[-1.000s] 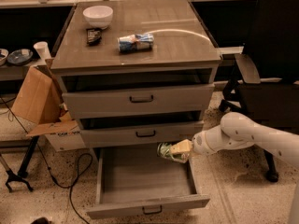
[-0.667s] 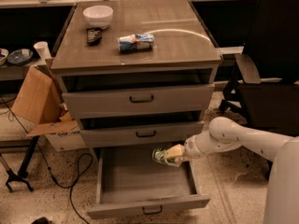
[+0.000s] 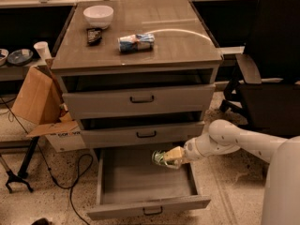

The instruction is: Place green can into bottom drawer

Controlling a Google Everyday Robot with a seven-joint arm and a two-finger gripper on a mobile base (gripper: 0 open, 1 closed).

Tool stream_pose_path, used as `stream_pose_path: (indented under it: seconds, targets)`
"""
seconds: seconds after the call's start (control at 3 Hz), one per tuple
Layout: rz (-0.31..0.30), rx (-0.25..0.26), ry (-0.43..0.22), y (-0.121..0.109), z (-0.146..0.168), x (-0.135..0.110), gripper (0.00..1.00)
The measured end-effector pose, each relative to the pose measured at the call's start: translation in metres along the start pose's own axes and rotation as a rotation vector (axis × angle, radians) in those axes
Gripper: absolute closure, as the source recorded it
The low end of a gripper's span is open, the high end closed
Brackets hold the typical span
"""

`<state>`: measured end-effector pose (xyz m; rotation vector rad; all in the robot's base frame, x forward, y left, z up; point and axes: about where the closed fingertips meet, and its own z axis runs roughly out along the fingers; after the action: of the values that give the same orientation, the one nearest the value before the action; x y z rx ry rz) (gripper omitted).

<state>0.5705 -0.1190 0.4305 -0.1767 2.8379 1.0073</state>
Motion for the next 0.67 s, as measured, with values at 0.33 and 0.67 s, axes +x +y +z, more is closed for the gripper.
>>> stream_pose_path:
  seconds: [0.33, 0.67]
  targets:
    - [0.026, -0.040, 0.032, -0.023, 0.036, -0.002, 1.00]
    - [0.075, -0.074, 0.080, -0.060, 0.089, -0.004, 1.00]
